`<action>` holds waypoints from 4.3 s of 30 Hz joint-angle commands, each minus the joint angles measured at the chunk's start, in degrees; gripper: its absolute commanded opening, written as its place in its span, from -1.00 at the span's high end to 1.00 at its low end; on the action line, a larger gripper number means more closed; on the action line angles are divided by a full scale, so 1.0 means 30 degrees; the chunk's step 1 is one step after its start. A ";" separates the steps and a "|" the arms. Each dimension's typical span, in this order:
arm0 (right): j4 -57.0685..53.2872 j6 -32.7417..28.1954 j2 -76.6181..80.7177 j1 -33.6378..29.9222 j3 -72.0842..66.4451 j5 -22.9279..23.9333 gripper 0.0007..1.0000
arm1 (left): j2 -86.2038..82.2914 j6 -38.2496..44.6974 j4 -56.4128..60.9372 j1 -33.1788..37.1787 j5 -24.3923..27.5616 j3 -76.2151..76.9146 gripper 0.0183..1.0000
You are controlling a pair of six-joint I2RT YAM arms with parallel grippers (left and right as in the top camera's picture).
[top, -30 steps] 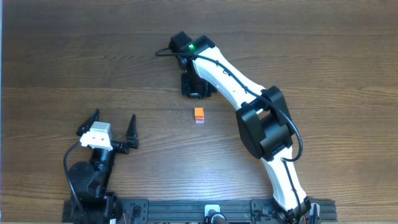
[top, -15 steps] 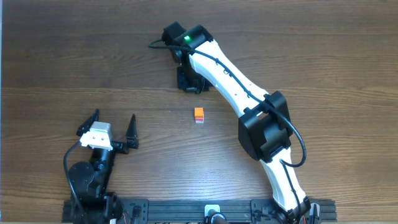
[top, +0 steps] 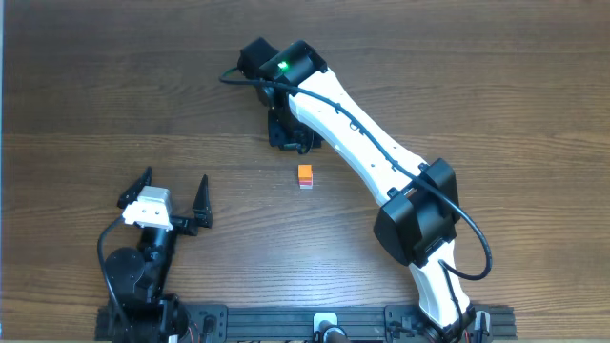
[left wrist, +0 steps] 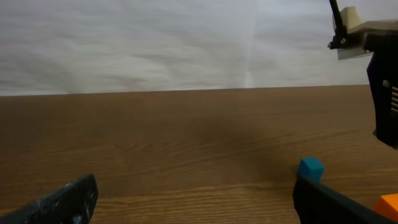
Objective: Stack Cubes
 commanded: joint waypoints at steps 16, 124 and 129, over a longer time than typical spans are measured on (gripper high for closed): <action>0.2907 0.0714 -0.2601 0.0379 -0.5355 -0.0918 0.84 | -0.0138 0.0277 -0.0080 -0.0080 -0.0066 -0.0066 -1.00; 0.6295 0.0976 -0.3490 0.0335 -0.8830 -0.1333 0.64 | -0.0138 0.0277 -0.0080 -0.0080 -0.0066 -0.0066 -1.00; 0.6280 0.0976 -0.3490 0.0335 -0.8830 -0.1333 0.57 | -0.0138 0.0277 -0.0080 -0.0080 -0.0066 -0.0066 -1.00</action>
